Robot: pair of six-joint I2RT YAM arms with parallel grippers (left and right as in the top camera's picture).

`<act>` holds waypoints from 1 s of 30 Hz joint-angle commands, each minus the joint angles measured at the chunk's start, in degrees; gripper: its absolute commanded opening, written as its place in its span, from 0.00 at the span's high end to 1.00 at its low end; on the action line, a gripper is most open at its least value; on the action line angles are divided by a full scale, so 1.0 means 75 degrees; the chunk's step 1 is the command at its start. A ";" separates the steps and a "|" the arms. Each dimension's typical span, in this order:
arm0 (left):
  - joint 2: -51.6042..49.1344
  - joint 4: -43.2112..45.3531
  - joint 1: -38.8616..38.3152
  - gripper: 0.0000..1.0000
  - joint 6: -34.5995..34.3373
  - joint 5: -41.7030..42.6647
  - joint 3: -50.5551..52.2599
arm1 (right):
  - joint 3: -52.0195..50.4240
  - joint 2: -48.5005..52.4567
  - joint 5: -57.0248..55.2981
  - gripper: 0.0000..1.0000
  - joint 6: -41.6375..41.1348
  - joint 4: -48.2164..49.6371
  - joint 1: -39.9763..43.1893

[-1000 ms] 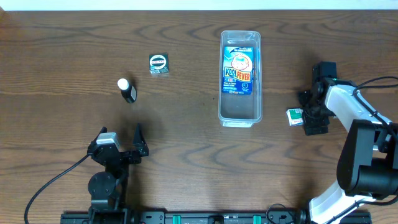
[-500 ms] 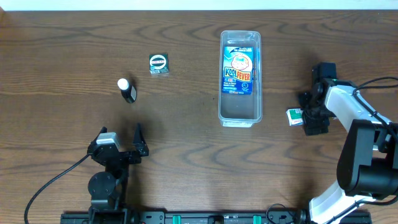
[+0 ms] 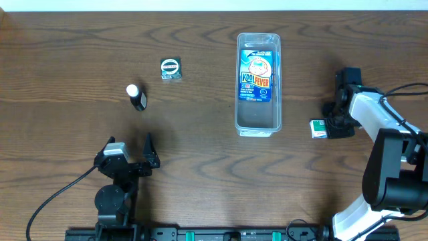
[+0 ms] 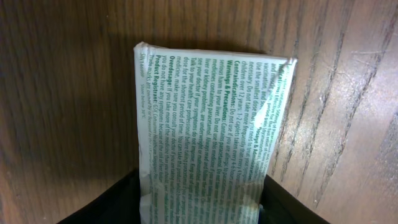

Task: Pack container
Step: 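Lower the right gripper onto the white-green sachet and grasp it, then lift the sachet with the right gripper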

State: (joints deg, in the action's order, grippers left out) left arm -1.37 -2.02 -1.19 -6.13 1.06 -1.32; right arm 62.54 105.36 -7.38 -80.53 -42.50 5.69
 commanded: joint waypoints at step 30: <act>0.0050 -0.0294 -0.0023 0.02 0.0047 -0.0201 0.0146 | 0.0828 -0.0463 0.0874 0.58 0.2288 -0.0012 -0.0070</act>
State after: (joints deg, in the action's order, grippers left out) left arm -1.37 -2.04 -1.19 -6.13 1.08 -1.32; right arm 65.56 104.95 -3.55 -69.84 -42.61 5.69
